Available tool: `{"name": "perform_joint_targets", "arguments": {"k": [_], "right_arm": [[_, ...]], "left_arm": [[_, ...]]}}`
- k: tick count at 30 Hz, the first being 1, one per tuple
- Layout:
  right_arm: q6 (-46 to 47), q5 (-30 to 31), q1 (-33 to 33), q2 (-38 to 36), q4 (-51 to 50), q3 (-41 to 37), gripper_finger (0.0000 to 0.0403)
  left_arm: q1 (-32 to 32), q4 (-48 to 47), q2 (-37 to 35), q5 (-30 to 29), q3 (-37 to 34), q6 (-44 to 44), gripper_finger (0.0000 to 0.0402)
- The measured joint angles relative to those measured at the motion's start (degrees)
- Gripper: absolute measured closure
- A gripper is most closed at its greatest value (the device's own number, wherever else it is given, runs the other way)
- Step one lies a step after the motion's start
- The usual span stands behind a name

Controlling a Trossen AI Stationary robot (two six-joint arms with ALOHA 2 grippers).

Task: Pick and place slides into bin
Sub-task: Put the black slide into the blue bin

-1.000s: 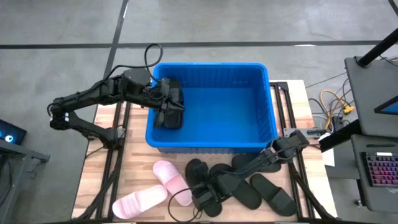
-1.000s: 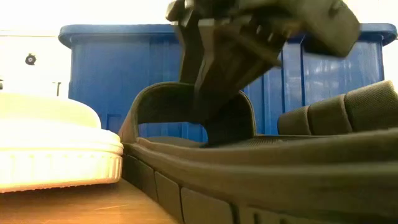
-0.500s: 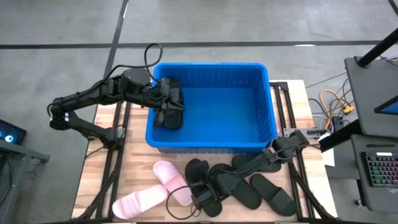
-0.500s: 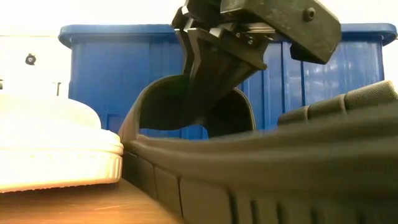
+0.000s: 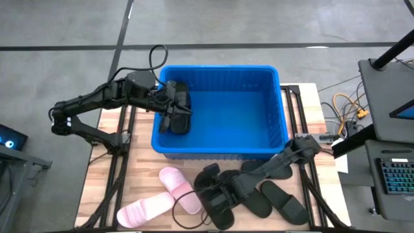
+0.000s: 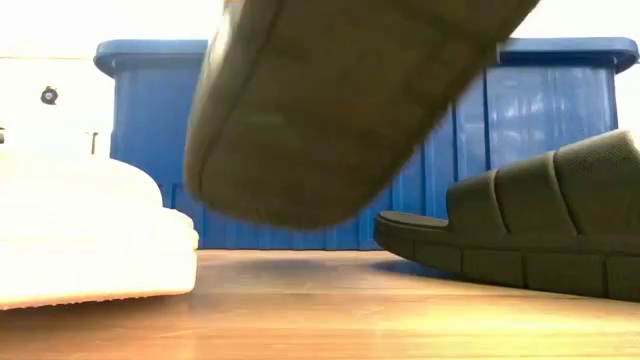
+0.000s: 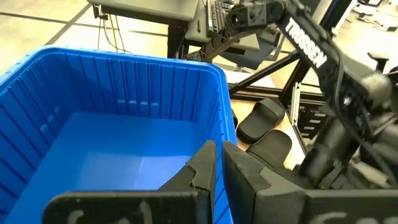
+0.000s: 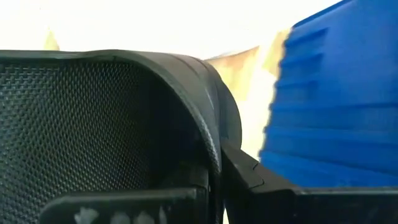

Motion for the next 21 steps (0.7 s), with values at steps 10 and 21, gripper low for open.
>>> {"name": "perform_joint_targets", "arguments": {"k": [10, 21], "right_arm": [[13.5, 0.2, 0.2, -10.2, 0.4, 0.0, 0.0390], [20.4, 5.4, 3.5, -21.7, 3.7, 0.0, 0.0390]], "left_arm": [[0.0, -0.1, -0.7, 0.0, 0.0, 0.1, 0.0391], [0.0, 0.0, -6.6, 0.0, 0.5, -0.1, 0.0391]]}}
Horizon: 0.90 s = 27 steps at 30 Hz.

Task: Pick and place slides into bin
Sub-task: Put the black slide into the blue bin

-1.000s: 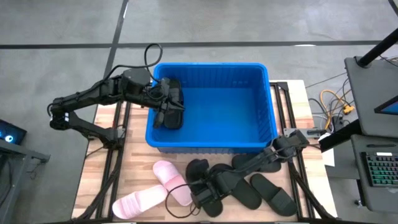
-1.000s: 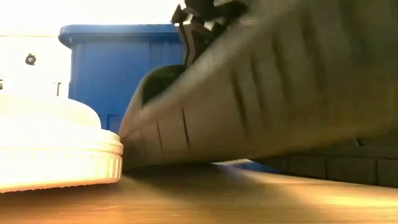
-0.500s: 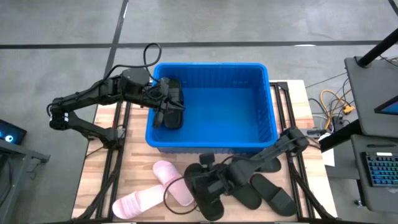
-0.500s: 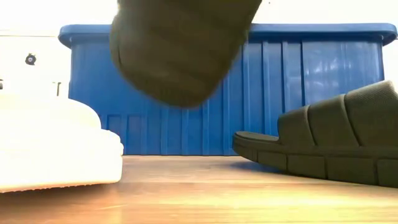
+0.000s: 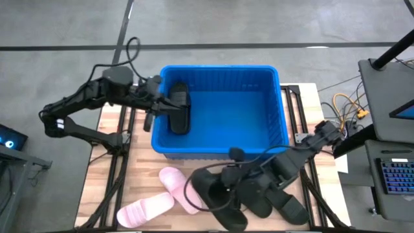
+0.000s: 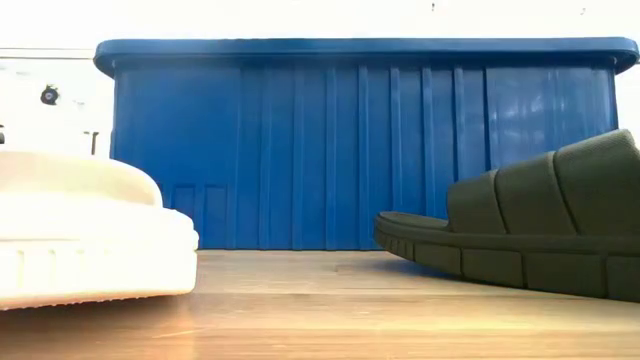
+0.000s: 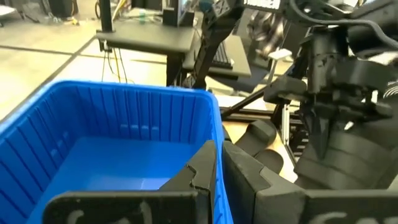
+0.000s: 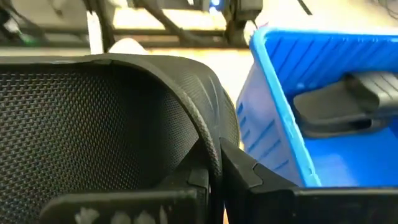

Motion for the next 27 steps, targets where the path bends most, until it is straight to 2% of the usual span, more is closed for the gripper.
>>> {"name": "perform_joint_targets", "arguments": {"k": [12, 16, 19, 27], "right_arm": [[1.0, -0.3, 1.2, -1.6, 17.8, -0.1, 0.0390], [1.0, -0.4, 1.7, -1.7, 27.2, -0.1, 0.0390], [0.2, -0.8, 2.3, -2.1, 35.5, -0.1, 0.0390], [-5.5, -2.3, 4.5, -3.9, 49.2, -0.1, 0.0390]], "left_arm": [[0.0, -0.1, -4.1, 0.0, -0.3, -0.1, 0.0391], [0.0, -0.2, -4.7, 0.0, -0.3, -0.4, 0.0391], [0.0, -0.7, -5.2, 0.0, -0.4, -1.7, 0.0391], [0.0, -1.3, -5.8, 0.0, -0.4, -1.7, 0.0391]]}}
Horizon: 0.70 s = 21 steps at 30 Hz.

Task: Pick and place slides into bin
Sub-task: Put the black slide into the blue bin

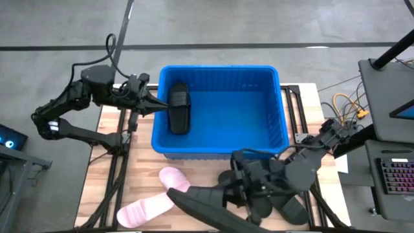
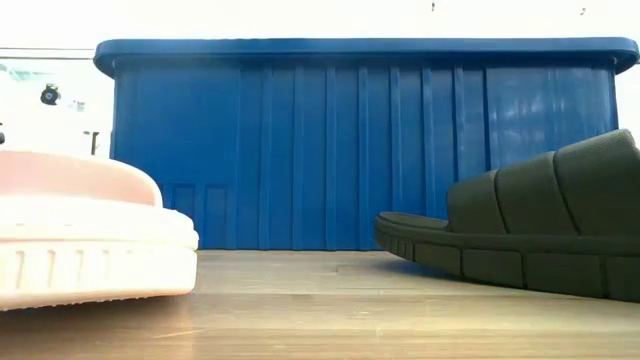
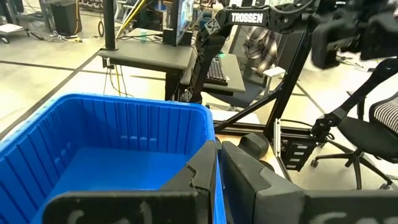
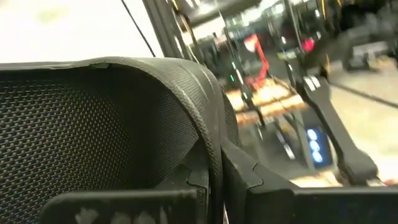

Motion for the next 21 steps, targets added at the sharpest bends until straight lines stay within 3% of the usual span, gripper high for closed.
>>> {"name": "perform_joint_targets", "arguments": {"k": [5, 10, 21], "right_arm": [[-6.2, -1.6, 0.7, -0.4, 11.1, 0.0, 0.0390], [-9.7, -9.2, 0.8, -0.5, 20.4, 0.0, 0.0390], [-11.1, -10.6, 1.1, -0.5, 22.9, 0.0, 0.0391]], "left_arm": [[0.0, -0.1, 0.6, 0.0, 0.0, 0.0, 0.0391], [0.0, -0.1, 1.6, 0.0, 0.0, 0.0, 0.0391], [0.0, -0.1, 3.8, 0.0, 0.0, 0.0, 0.0391]]}}
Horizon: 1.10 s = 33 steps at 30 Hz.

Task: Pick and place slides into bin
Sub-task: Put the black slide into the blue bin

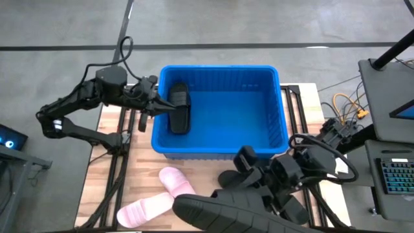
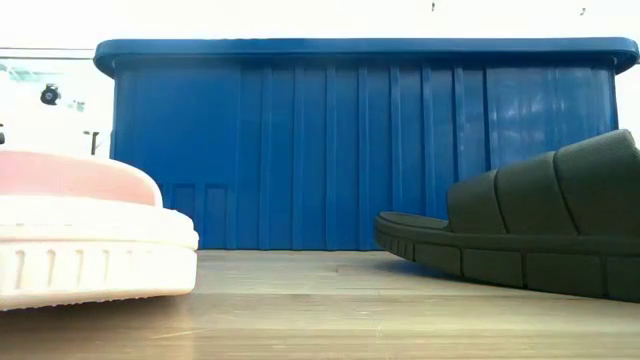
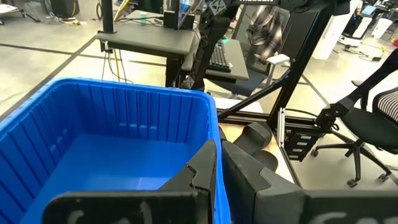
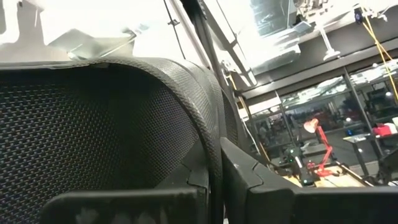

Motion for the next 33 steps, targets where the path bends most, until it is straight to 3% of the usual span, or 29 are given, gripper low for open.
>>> {"name": "perform_joint_targets", "arguments": {"k": [20, 26, 33], "right_arm": [[-3.6, 1.2, 0.7, -2.4, -3.9, 0.0, 0.0391], [-7.0, 15.3, 0.0, -6.0, -18.3, 0.0, 0.0391], [-9.1, 21.7, -2.4, -8.6, -25.9, 0.1, 0.0391]], "left_arm": [[0.0, 0.3, 0.1, 0.0, 0.0, 0.0, 0.0391], [0.0, 0.5, -1.1, -3.2, 0.0, 4.1, 0.0391], [0.0, 0.8, -1.5, -5.6, 0.0, 4.8, 0.0391]]}}
